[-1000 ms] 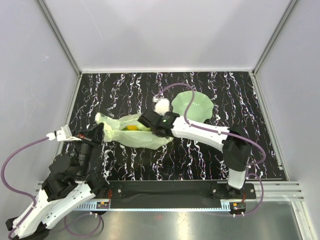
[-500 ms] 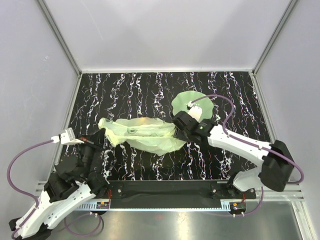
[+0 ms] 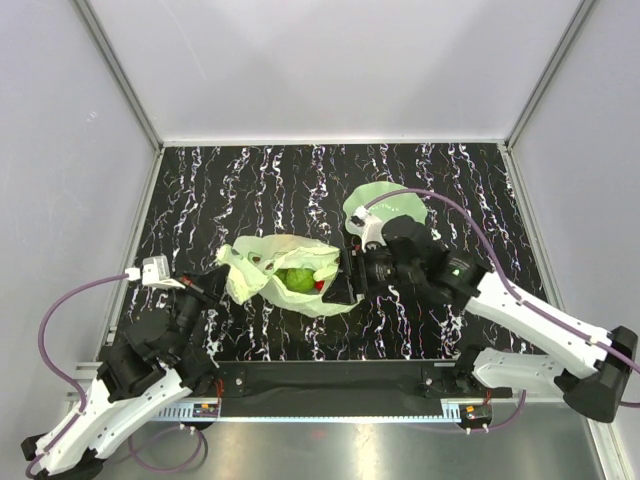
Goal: Untie the knot of the plastic bag and take out the fruit
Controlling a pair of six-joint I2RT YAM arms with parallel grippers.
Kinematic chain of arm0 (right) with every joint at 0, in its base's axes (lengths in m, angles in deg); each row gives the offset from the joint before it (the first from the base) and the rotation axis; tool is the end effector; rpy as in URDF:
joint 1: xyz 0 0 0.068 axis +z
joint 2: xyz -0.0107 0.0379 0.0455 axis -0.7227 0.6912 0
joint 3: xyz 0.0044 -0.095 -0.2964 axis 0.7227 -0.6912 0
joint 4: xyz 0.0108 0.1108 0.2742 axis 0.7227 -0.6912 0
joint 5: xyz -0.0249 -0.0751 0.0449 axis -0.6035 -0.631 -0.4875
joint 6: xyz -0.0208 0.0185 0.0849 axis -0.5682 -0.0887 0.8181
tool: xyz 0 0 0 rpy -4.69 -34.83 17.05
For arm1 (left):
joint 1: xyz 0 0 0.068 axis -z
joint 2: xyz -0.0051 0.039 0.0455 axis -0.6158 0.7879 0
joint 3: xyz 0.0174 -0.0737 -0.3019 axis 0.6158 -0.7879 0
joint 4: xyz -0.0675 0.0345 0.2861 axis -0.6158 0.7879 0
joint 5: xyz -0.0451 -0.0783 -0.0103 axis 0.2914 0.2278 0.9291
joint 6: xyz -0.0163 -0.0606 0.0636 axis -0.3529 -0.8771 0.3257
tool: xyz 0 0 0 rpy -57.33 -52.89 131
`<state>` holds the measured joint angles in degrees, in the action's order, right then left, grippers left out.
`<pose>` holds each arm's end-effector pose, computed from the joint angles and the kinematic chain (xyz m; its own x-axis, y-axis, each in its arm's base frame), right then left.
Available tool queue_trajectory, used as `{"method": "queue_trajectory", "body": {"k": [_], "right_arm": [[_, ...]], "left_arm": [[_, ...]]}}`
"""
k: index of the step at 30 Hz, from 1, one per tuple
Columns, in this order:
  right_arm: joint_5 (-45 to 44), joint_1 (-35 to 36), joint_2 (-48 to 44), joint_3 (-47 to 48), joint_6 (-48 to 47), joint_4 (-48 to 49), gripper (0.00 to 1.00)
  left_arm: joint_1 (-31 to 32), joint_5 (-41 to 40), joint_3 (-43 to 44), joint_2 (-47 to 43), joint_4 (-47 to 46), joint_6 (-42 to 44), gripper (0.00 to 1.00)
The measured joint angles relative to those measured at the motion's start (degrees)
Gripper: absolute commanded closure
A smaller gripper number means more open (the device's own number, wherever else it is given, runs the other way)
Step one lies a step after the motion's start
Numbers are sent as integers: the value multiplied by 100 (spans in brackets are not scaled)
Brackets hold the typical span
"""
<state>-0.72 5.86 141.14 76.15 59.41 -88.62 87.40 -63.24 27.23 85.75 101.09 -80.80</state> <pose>0.1590 0.2482 0.3378 -0.7997 -0.1691 -0.5761 -0.5625 0.5467 0.6203 0.0887 -0.0334 0.2962 -0.1640 -0.5774 -0.7998 0.1883 0.7776 -0.5999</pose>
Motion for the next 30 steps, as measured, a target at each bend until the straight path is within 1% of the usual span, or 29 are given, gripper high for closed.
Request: {"method": "queue_trajectory", "body": {"k": [2,4,7,9,10,12,13,15,17,20,24,25,26,27,28,29,30], "right_arm": [[114,2,-153,149,-105,15,29],[90,4,-59,380,-192,-13,36],[50,26,356,723,-293,42,45],[-90,114,732,944,-367,127,53],[-186,168,896,1047,-404,149,61],[-389,275,1235,1276,-479,166,68],[-481,317,1414,1390,-498,192,77],[-817,422,1725,1521,-538,247,84],[-1185,560,2050,1578,-542,337,93],[-1759,807,2588,1589,-505,422,100],[-2225,1067,3276,1598,-315,413,100],[-2267,1115,3392,1582,-264,415,100],[-2310,1167,3442,1528,-216,446,100],[-2339,1220,3445,1456,-166,455,100],[-2356,1281,3432,1394,-120,463,100],[-2367,1349,3412,1335,-79,490,100],[-2369,1416,3390,1283,-55,496,100]], "left_arm": [[0,59,0,0,70,-46,100],[0,127,0,-2,164,-138,100],[0,208,0,-17,415,-313,100],[0,223,-9,-48,522,-411,100],[0,225,-11,-68,562,-450,100],[0,221,-13,-85,608,-485,100],[0,219,-13,-90,621,-490,100],[0,199,-13,-90,621,-487,100],[0,186,-13,-90,597,-476,100],[0,155,-13,-87,463,-361,100],[0,96,-9,-87,-42,87,100],[0,72,-4,-85,-210,267,92],[0,44,7,-74,-376,466,82],[0,20,26,-52,-507,614,70],[0,0,72,-2,-629,791,49],[0,-15,146,72,-719,944,35],[0,-17,232,166,-802,1045,27]]}}
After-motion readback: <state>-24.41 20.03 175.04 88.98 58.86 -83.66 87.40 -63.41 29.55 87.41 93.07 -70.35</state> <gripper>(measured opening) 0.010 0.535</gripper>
